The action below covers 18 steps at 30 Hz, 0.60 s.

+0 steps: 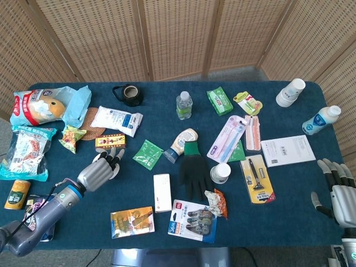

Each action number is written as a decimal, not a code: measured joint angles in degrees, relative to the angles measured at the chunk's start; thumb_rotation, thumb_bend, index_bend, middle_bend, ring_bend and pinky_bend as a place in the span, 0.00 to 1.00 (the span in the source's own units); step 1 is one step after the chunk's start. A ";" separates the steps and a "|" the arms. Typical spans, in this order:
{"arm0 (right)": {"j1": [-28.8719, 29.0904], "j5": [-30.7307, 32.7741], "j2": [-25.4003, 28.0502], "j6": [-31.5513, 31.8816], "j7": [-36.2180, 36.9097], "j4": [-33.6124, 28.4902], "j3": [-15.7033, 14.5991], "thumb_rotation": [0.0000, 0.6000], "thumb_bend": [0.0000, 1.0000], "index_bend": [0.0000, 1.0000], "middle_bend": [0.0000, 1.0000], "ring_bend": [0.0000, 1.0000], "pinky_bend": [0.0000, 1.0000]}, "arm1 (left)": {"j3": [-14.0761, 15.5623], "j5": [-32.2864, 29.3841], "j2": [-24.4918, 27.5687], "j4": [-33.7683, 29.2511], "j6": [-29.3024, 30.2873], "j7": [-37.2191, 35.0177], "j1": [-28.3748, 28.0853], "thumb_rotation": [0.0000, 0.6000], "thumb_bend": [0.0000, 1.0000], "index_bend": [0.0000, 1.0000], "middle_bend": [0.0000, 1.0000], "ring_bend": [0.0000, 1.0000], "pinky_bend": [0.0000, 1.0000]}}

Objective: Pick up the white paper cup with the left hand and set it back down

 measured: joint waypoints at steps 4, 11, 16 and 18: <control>-0.17 -0.16 0.09 0.34 0.15 -0.02 -0.04 1.00 0.47 0.00 0.00 0.00 0.00 | -0.03 0.17 -0.55 0.11 -0.30 0.19 0.35 1.00 0.44 0.23 0.03 0.13 0.37; -0.53 -0.50 0.31 0.84 0.48 -0.04 -0.23 1.00 0.47 0.00 0.00 0.00 0.00 | -1.57 -0.17 -0.75 -0.78 1.60 -0.15 1.33 1.00 0.44 0.00 0.00 0.06 0.35; -0.69 -0.74 0.40 1.19 0.67 0.02 -0.26 1.00 0.48 0.00 0.00 0.00 0.00 | -2.77 -1.11 -0.47 -1.73 2.91 -1.47 2.19 1.00 0.44 0.00 0.00 0.04 0.34; -0.72 -0.83 0.42 1.36 0.70 0.09 -0.22 1.00 0.47 0.00 0.00 0.00 0.00 | -3.16 -1.69 -0.33 -2.11 3.38 -2.49 2.59 1.00 0.44 0.00 0.00 0.04 0.34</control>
